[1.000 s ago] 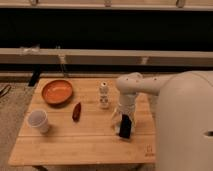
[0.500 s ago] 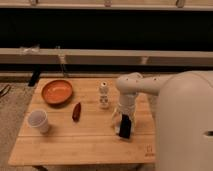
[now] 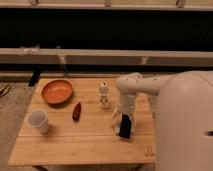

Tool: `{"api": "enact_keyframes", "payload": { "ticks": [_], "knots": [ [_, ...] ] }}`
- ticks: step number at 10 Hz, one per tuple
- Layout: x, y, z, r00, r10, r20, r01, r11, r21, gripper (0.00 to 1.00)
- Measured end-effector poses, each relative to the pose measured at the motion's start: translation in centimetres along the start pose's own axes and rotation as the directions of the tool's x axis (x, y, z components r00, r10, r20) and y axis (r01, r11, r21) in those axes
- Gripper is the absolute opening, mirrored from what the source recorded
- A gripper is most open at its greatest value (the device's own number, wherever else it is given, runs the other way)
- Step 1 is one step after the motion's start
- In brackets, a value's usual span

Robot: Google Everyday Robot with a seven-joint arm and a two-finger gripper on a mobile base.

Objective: Push the ceramic bowl across the table

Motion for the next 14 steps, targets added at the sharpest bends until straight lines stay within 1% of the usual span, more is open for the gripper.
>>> {"api": "enact_keyframes", "payload": {
  "ticks": [11, 13, 14],
  "knots": [
    [0.0, 0.0, 0.0, 1.000, 0.001, 0.001, -0.001, 1.000, 0.001, 0.80],
    [-0.3, 0.1, -0.8, 1.000, -0.007, 0.025, 0.007, 1.000, 0.000, 0.80],
    [-0.4, 0.8, -1.8, 0.999, -0.021, 0.047, 0.021, 1.000, -0.003, 0.80]
  ]
}}
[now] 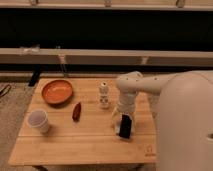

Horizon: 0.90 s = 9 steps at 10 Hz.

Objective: Push the ceramic bowl across the table

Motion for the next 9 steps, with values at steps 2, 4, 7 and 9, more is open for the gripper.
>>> {"api": "enact_keyframes", "payload": {
  "ticks": [2, 4, 7, 9],
  "knots": [
    [0.0, 2.6, -3.5, 0.998, -0.045, 0.050, 0.046, 0.999, -0.013, 0.80],
    [0.1, 6.0, -9.2, 0.988, -0.101, 0.113, 0.104, 0.994, -0.024, 0.80],
    [0.0, 12.1, -13.9, 0.965, -0.192, 0.179, 0.200, 0.979, -0.032, 0.80],
    [-0.4, 16.9, -16.0, 0.935, -0.273, 0.226, 0.288, 0.957, -0.036, 0.80]
  ]
}}
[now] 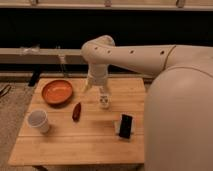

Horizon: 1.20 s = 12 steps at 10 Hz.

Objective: Push the ceramic bowl across the table

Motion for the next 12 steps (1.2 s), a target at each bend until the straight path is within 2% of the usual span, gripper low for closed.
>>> {"api": "enact_keyframes", "payload": {
  "ticks": [2, 4, 5, 8, 9, 12],
  "knots": [
    [-1.6, 4.5, 0.2, 0.997, -0.081, 0.016, 0.081, 0.996, -0.024, 0.80],
    [-2.7, 8.7, 1.3, 0.987, -0.163, 0.016, 0.163, 0.985, -0.054, 0.80],
    [-3.4, 12.1, 2.8, 0.974, -0.226, 0.018, 0.227, 0.971, -0.082, 0.80],
    [-4.5, 18.3, 6.2, 0.945, -0.327, 0.011, 0.325, 0.937, -0.126, 0.80],
    [-5.2, 20.8, 8.0, 0.933, -0.359, -0.004, 0.355, 0.925, -0.136, 0.80],
    [-6.7, 27.1, 12.2, 0.907, -0.418, -0.054, 0.406, 0.901, -0.155, 0.80]
  ]
}}
